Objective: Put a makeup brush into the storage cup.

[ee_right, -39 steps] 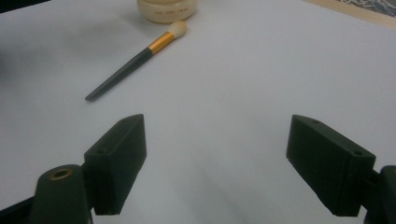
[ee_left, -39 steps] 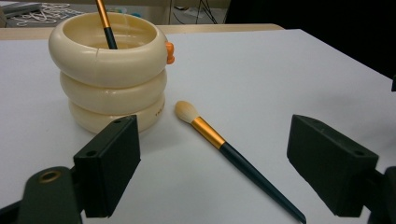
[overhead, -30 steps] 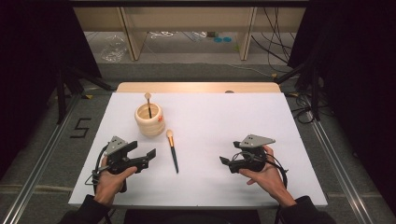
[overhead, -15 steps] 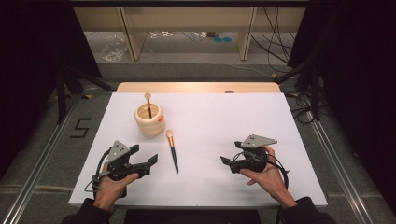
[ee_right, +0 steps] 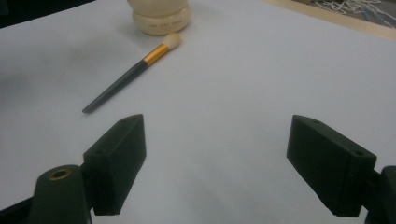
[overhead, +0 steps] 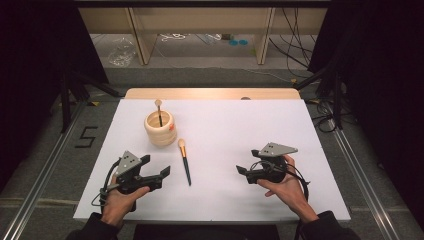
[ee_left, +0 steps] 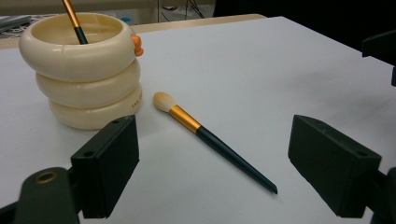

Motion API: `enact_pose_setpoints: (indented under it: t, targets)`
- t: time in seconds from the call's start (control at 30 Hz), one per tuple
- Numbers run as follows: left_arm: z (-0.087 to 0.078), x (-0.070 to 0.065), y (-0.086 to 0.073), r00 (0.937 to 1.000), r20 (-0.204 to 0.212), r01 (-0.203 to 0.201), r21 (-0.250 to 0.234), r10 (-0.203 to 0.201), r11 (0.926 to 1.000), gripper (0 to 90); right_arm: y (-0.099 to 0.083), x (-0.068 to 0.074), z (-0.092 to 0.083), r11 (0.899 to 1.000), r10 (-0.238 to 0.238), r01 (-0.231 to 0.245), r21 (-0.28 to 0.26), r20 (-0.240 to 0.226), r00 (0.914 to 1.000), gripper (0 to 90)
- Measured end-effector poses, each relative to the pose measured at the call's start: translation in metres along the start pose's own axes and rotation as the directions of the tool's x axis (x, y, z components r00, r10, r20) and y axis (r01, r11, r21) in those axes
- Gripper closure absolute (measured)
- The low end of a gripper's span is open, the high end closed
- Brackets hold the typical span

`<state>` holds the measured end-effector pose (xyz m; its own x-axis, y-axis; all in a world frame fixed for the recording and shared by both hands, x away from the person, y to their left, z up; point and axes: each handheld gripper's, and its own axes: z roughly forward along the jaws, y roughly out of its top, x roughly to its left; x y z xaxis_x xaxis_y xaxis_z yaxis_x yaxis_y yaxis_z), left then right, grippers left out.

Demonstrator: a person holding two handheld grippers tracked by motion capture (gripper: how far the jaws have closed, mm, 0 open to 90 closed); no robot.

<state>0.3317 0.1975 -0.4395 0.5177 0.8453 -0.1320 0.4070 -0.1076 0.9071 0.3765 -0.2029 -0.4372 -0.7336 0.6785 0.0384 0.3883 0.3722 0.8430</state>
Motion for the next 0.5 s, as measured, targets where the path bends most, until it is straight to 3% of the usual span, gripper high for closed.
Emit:
enact_pose_setpoints:
  t: [0.27, 0.5]
  targets:
    - [-0.003, 0.000, -0.001, 1.0000, -0.002, -0.009, -0.008, 0.009, 0.9999, 16.1, 0.015, 0.006, 0.002, 0.999, -0.038, 0.038, -0.006, 0.030, 0.9988, 20.6]
    - [-0.002, 0.000, -0.001, 0.9999, 0.005, -0.013, 0.000, 0.013, 0.9999, 16.1, 0.031, 0.010, 0.018, 0.997, -0.074, 0.074, 0.021, 0.030, 0.9968, 21.0]
